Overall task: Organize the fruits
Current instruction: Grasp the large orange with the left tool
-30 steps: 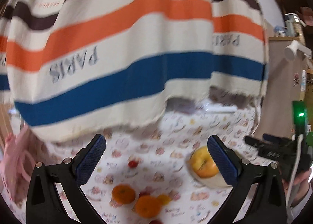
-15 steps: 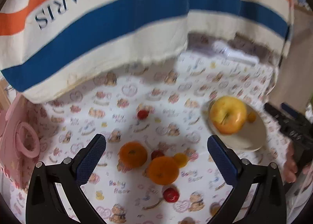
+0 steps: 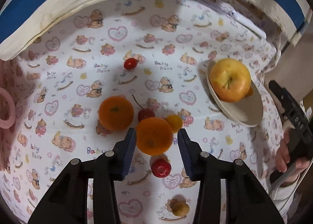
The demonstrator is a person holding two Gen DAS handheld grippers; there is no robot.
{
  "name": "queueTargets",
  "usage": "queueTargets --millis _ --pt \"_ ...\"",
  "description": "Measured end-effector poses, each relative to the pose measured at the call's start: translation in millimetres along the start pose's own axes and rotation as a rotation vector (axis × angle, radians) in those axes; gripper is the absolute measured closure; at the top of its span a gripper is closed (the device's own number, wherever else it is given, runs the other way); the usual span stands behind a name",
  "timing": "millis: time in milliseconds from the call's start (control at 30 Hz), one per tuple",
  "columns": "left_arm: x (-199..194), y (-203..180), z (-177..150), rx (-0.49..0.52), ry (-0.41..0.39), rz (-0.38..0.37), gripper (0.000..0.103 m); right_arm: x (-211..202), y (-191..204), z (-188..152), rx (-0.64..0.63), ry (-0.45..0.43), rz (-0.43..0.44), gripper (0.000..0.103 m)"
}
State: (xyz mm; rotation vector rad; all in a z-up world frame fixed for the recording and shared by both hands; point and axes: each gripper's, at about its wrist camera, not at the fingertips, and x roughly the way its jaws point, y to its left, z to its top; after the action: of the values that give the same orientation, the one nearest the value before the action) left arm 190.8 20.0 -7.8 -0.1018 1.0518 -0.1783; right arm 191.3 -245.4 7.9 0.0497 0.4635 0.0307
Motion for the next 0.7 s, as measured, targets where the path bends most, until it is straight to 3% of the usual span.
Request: queueTargets --millis 167,433,567,700 --pt "16 -1 1 0.013 0.026 0.054 0.058 0 0 0 0.005 0.006 0.008 0.002" --pt "31 0 3 0.006 0.024 0.055 0.049 -3 2 -1 0.019 0.019 0.042 0.002" --pt "49 -3 0 0.021 0.07 0.086 0.054 -4 4 -1 0.011 0.017 0.043 0.002" --pt "49 -9 -1 0.045 0.043 0.121 0.055 -5 4 -1 0.002 0.016 0.037 0.002"
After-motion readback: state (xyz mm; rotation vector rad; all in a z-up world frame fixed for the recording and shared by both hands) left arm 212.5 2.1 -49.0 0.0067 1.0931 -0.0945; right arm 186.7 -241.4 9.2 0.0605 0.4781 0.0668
